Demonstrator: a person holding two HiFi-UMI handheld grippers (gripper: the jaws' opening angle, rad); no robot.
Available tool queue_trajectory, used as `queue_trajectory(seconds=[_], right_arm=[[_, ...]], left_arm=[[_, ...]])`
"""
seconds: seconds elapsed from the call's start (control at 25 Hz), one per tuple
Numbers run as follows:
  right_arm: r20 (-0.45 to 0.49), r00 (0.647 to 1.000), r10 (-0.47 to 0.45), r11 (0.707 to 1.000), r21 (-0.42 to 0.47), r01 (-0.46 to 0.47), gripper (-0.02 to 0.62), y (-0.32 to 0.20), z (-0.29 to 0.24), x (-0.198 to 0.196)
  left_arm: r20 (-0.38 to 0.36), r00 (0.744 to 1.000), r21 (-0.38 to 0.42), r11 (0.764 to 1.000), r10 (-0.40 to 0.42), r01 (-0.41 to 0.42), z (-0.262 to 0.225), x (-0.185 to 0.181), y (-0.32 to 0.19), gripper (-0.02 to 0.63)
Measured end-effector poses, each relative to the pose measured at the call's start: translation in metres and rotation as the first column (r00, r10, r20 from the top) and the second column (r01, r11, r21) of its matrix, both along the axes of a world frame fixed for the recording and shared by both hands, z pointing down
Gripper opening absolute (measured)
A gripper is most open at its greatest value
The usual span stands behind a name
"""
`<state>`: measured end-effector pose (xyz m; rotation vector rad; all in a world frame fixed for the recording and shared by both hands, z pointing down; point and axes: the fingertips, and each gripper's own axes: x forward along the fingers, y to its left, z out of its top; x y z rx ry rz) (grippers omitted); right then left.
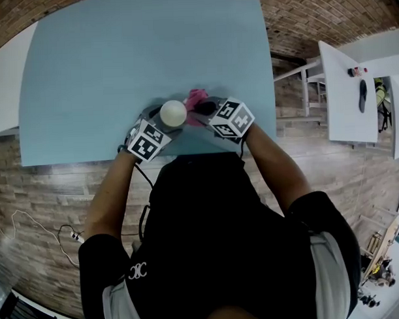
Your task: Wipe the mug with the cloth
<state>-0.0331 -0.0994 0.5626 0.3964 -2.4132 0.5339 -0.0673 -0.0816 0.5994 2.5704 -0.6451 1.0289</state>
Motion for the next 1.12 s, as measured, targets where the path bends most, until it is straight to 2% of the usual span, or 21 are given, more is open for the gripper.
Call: queue_trajectory(seconds=[0.12,0.24,0.4,0.64,0.88,1.0,1.12], right_arm=[[0.032,0.999,-0.004,1.0,0.004,0.004,0.035,0.002,-0.012,0.0],[0.029,0.999,-0.013,1.0,0.02,0.013,0.035,0.003,-0.015,0.001],[-0.019,0.999,-0.029,0.998,0.053,0.03,0.035,-0.002,-0.004,-0.001],[-0.079,0.996,-0.043,0.998,0.039,0.046,0.035,-0.007,0.023,-0.003],[-0.172,0.984,-0.048,0.995,0.079,0.063,0.035,-0.014,0.046,-0.006],[-0.159,0.984,-0.085,0.988,0.112,0.104,0.035,-0.006,0.028,-0.005],[-0.103,0.989,-0.109,0.986,0.112,0.121,0.035,0.006,0.007,0.001]], left_arm=[[0.017,1.0,0.005,1.0,-0.008,0.008,0.003,-0.004,0.0,0.383],[0.015,1.0,-0.003,1.0,-0.024,0.024,0.005,-0.004,0.001,0.383],[0.017,0.999,-0.014,1.0,-0.027,0.027,0.002,-0.001,0.001,0.382],[0.025,0.999,-0.02,0.999,-0.047,0.047,-0.001,-0.003,0.001,0.38],[0.013,0.991,-0.027,0.991,-0.134,0.134,0.001,-0.006,-0.002,0.382],[0.01,0.984,-0.029,0.984,-0.178,0.178,0.002,-0.004,-0.005,0.382],[0.008,0.977,-0.03,0.977,-0.212,0.212,0.004,0.0,-0.008,0.382]])
